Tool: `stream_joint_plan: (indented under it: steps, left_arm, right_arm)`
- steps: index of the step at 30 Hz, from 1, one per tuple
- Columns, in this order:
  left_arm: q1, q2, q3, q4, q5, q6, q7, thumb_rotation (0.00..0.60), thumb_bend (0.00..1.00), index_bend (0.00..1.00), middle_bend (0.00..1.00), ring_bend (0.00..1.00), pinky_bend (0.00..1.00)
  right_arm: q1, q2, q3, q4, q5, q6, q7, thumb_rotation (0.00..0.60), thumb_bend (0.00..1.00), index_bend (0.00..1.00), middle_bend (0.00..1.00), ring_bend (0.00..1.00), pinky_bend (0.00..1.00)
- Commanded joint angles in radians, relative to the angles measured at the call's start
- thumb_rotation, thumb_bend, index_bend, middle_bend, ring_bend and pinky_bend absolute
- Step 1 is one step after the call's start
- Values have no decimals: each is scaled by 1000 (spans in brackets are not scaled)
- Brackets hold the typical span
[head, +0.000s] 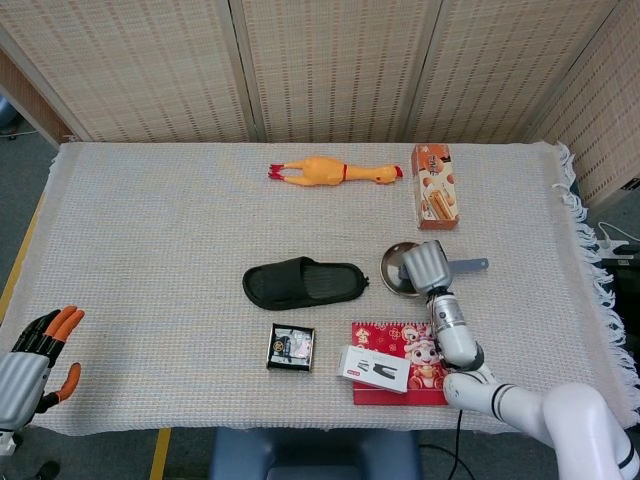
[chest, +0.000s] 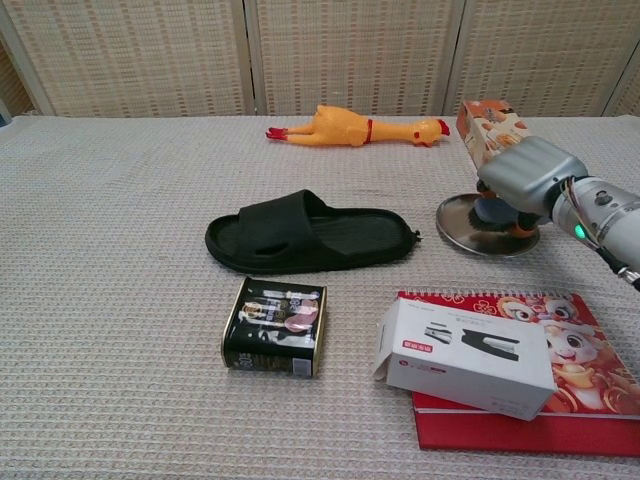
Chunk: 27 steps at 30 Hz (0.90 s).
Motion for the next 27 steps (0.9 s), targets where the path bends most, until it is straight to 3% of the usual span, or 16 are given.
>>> stream_joint_plan:
  steps: [1, 3, 6, 9, 14, 22, 27]
  left_arm:
    - [0, 0, -1, 0, -3, 0, 0, 600, 554, 0, 0, 0, 96]
    - [0, -1, -1, 0, -3, 0, 0, 600, 554, 0, 0, 0, 96]
    - [1, 1, -3, -1, -8, 1, -4, 600, 552, 0, 0, 0, 97]
    - [1, 1, -3, 1, -6, 3, -8, 600, 552, 0, 0, 0, 97]
    - [-1, 2, -1, -7, -11, -5, 3, 600, 553, 0, 0, 0, 98]
    - [3, 2, 0, -4, -7, 5, 1, 600, 552, 0, 0, 0, 98]
    - [5, 2, 1, -4, -1, 9, 4, 600, 552, 0, 0, 0, 98]
  right_arm:
    - [3, -8, 4, 10, -13, -5, 6, 600, 283, 779, 626, 555, 646]
    - [3, -9, 5, 10, -14, -6, 6, 600, 283, 715, 587, 544, 639]
    - [2, -8, 14, 2, -8, -14, 8, 600, 282, 523, 439, 507, 614]
    - [2, 5, 18, -20, 1, -21, -16, 600, 282, 400, 350, 474, 587]
    - [3, 27, 23, -62, 69, -52, -98, 600, 281, 128, 161, 343, 472]
    - [-6, 76, 26, -145, 78, -19, -114, 600, 281, 89, 146, 327, 452]
    - [-40, 178, 34, -323, 62, 31, -67, 600, 281, 15, 112, 254, 401]
